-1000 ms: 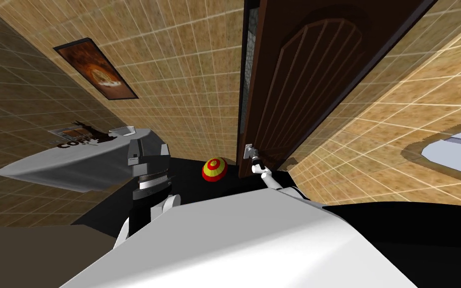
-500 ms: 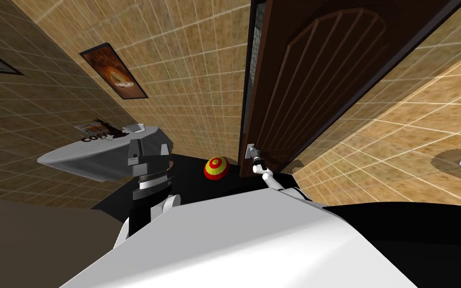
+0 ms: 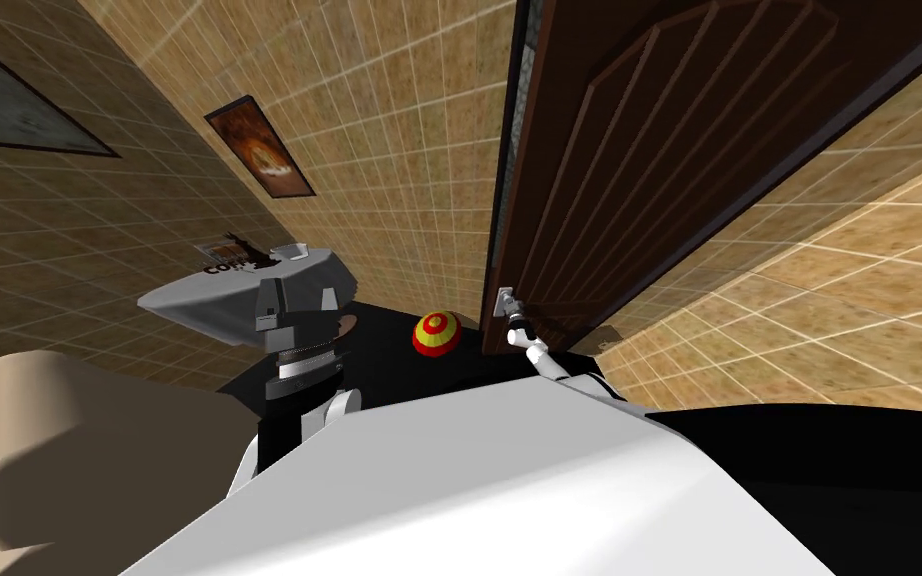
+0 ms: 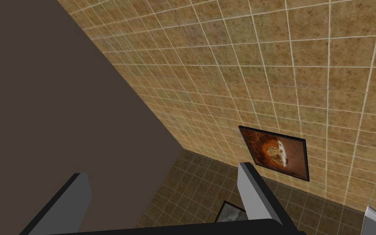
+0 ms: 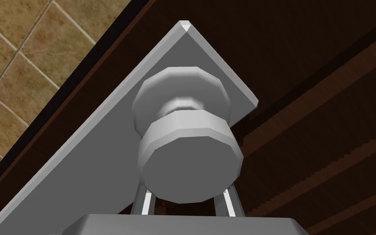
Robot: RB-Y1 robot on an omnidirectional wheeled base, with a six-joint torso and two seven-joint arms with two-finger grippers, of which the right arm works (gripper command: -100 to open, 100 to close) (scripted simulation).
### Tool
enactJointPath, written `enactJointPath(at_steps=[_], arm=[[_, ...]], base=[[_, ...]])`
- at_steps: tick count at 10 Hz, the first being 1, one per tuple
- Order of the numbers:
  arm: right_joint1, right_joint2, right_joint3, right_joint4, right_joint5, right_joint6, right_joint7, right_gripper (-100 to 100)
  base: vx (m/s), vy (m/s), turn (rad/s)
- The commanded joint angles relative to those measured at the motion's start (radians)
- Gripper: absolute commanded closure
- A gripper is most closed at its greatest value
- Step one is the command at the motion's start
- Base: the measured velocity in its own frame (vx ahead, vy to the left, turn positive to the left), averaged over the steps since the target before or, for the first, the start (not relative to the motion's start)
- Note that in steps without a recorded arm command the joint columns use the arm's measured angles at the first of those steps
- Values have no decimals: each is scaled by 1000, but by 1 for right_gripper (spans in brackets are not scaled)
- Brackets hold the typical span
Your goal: Pull the door open
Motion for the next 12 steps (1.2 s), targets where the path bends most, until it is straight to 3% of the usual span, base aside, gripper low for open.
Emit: enactJointPath(at_steps=[1,2,6,12], arm=[[3,3,-6,-38,-12,-1,-11,100],[7,-4,-7,-40,-53,-1,-60,100],[10,-10,-8,-42,-94,-2,-115,100],[20,-28,-11,-48,-200,-2,-249,100]], base=[[-4,-23,49],[-12,-28,195],[-8,-28,92],[-8,-26,119]])
